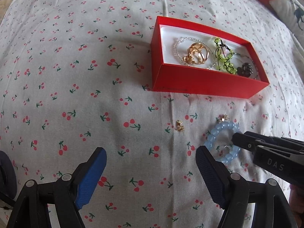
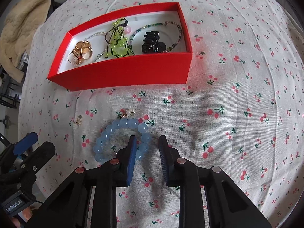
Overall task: Organize jewelry
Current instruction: 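Grasp the light-blue bead bracelet with the right tool, then grasp the small silver ring with the left tool while the right tool holds the blue bracelet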
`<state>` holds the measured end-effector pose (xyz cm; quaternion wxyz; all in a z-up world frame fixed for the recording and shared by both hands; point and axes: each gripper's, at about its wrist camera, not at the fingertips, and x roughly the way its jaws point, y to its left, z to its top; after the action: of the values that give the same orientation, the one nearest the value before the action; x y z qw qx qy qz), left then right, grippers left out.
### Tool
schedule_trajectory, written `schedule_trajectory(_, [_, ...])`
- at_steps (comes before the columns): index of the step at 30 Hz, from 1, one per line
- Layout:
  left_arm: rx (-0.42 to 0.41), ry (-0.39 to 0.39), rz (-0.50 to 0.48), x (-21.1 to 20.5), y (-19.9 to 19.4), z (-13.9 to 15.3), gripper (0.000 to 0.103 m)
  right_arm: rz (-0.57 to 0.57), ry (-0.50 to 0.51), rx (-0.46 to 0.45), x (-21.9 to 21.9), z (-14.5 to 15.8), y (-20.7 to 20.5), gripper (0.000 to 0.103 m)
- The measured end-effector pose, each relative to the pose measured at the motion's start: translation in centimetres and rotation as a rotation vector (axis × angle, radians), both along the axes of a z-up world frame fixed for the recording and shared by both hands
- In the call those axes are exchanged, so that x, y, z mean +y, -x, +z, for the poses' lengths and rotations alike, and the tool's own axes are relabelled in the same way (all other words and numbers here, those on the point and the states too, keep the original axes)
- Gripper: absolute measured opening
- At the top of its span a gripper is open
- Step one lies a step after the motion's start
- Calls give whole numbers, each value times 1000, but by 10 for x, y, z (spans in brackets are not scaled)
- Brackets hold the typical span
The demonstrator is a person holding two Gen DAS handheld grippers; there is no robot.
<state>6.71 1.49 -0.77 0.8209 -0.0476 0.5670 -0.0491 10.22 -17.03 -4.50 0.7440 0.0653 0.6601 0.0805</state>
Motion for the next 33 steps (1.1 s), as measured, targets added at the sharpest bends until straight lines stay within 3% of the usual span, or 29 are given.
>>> schedule_trajectory(3, [3, -6, -2, -1, 0, -2, 81, 31, 39, -21, 8, -2, 0, 14])
schedule_trajectory(7, [7, -15, -6, -1, 0, -4, 81, 50, 48, -30, 13, 1, 1, 13])
schedule_trajectory(17, [2, -27, -16, -5, 0, -3, 81, 88, -127, -142, 13, 61, 20, 12])
schedule_trajectory(22, [2, -37, -33, -13, 1, -4, 81, 81, -154, -188, 7, 81, 34, 12])
schedule_trajectory(29, [32, 61, -53, -24, 0, -9, 79, 51, -174, -220, -16, 96, 37, 12])
schedule_trajectory(31, [38, 91, -66, -31, 0, -9, 73, 39, -177, -224, -24, 98, 38, 12])
schedule_trajectory(33, [50, 124, -84, -39, 0, -11, 60, 26, -172, -220, -33, 97, 38, 12])
